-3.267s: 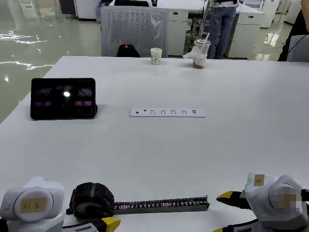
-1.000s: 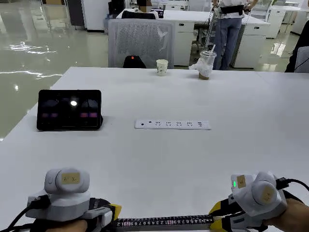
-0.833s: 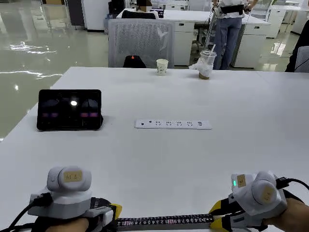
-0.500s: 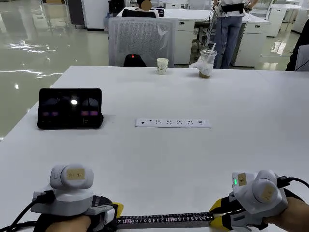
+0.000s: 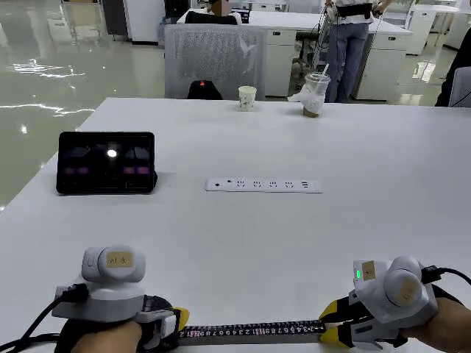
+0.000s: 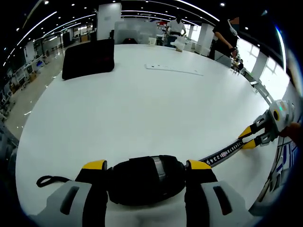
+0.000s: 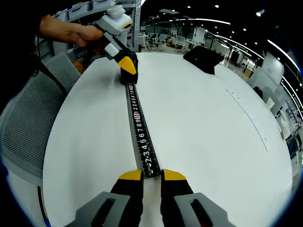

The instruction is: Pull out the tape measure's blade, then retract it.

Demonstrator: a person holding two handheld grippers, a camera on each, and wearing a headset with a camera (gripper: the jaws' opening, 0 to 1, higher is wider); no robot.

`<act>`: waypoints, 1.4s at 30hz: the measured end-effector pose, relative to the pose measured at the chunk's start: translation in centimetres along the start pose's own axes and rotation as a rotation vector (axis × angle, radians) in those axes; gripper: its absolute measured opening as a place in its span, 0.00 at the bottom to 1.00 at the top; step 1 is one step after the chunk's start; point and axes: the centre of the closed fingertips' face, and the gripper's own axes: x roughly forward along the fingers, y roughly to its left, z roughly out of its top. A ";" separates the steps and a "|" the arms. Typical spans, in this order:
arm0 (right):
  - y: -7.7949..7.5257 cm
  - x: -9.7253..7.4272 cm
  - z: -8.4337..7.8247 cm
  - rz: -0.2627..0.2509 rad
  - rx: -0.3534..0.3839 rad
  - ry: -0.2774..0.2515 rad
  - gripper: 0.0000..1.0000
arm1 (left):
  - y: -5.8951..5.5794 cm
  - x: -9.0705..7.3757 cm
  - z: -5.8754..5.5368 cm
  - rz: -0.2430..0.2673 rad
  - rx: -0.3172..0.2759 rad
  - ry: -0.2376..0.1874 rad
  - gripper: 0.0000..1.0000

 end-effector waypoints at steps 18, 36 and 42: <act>0.0 0.0 0.0 -0.013 -0.004 0.011 0.10 | -0.1 -0.3 0.0 -0.013 0.010 -0.015 0.59; 0.4 0.3 0.4 -0.006 -0.011 0.013 0.10 | -0.1 -0.2 0.0 -0.030 0.014 -0.014 0.59; 0.7 0.4 0.7 -0.003 -0.013 0.013 0.10 | -0.1 -0.2 0.0 -0.035 0.010 -0.014 0.59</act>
